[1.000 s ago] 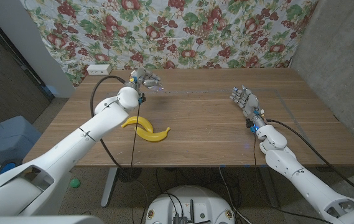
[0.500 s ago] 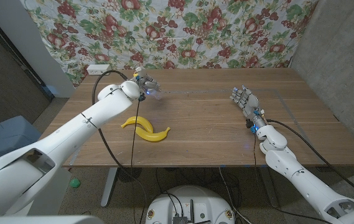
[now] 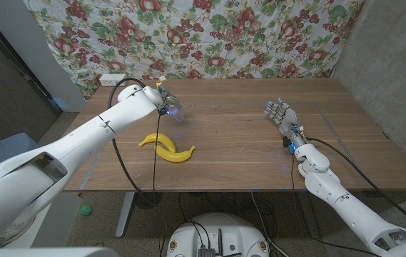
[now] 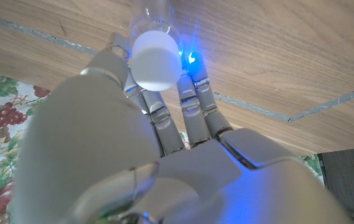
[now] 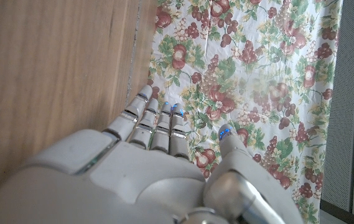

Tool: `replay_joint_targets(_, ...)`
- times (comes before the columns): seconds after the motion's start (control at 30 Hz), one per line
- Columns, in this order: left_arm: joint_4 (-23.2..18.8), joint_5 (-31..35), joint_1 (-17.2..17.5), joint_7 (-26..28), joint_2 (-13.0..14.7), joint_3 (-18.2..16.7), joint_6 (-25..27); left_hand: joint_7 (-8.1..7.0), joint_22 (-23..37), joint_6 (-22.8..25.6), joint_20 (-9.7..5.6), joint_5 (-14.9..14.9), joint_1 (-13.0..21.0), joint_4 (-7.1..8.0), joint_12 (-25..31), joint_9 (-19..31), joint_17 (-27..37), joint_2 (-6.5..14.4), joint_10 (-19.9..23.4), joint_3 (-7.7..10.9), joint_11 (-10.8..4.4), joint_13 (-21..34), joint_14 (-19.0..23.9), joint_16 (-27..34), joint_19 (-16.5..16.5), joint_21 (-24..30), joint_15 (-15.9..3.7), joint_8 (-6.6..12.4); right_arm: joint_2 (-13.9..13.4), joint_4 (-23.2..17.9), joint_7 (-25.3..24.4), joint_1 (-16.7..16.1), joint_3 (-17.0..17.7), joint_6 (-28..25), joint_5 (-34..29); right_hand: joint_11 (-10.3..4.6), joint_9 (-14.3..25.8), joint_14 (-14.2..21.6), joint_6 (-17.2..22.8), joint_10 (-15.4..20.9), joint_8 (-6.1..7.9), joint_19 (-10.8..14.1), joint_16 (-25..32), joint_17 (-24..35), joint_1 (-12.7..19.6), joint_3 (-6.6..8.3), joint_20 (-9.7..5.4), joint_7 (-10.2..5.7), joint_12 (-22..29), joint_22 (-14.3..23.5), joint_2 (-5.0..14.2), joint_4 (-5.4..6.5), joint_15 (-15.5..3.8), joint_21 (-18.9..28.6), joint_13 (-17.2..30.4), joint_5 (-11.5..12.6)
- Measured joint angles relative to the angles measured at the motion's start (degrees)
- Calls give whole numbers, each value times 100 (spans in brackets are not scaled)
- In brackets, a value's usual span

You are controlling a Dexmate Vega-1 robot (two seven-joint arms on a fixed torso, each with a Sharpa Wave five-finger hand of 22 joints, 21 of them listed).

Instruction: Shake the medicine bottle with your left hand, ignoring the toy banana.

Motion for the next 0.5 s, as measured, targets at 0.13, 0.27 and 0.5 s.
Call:
replay_joint_targets(0.13, 90, -41, -123, -42, -14, 126, 84, 0, 0, 0, 0, 0, 0, 0, -35, 0, 0, 0, -9, 0, -10, -18, 0, -12, 0, 0, 0, -31, 1, 17, 17, 3, 6, 6, 8, 0, 0, 0, 0, 0, 0, 0, 0, 0, 0, 0, 0, 0, 0, 0, 0, 0, 0, 0, 0, 0)
replay_joint_targets(0.27, 189, -78, -213, -72, -37, 223, 130, 0, 0, 0, 1, 0, 0, 0, -35, 0, 0, 0, -9, 0, -10, -20, 0, -22, 0, 0, 0, -50, 1, 22, 27, 6, 7, 8, 11, 0, 0, 0, 0, 0, 0, 0, 0, 0, 0, 0, 0, 0, 0, 0, 0, 0, 0, 0, 0, 0)
replay_joint_targets(0.5, 398, -151, -390, -144, -102, 385, 224, 0, 0, 0, 1, -5, 0, 0, -35, 0, 0, 0, -9, 0, -9, -21, -1, -10, 0, -1, 0, -50, 7, 50, 41, 16, 13, 10, 21, 0, 0, 0, 0, 0, 0, 0, 0, 0, 0, 0, 0, 0, 0, 0, 0, 0, 0, 0, 0, 0)
